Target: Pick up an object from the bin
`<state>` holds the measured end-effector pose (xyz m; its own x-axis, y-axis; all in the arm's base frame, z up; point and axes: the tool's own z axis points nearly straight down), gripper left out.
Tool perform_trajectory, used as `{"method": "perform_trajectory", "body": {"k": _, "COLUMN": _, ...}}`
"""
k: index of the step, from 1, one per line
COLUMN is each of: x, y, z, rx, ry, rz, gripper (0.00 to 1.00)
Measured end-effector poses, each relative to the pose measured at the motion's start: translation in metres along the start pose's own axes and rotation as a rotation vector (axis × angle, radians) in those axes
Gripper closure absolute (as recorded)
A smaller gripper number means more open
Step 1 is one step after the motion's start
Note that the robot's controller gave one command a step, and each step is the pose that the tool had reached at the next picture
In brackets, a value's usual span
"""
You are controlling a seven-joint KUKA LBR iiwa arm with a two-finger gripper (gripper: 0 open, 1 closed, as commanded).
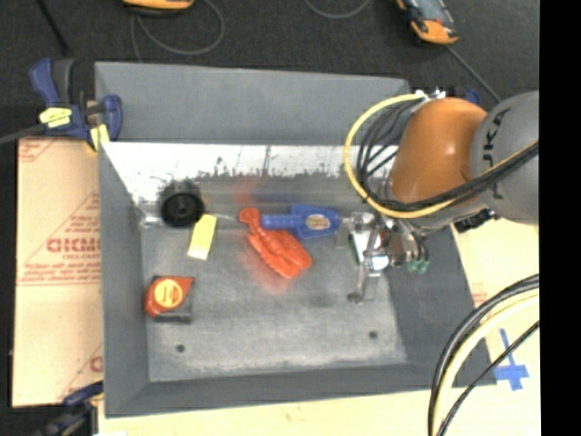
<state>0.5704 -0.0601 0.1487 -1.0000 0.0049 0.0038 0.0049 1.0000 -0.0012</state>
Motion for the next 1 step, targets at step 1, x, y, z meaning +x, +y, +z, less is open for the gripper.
{"method": "perform_trajectory", "body": {"k": 1, "x": -0.0014, "y": 0.0, "z": -0.0047, "rx": 0.001, "ry": -0.007, "rz": -0.001, "gripper": 0.0}}
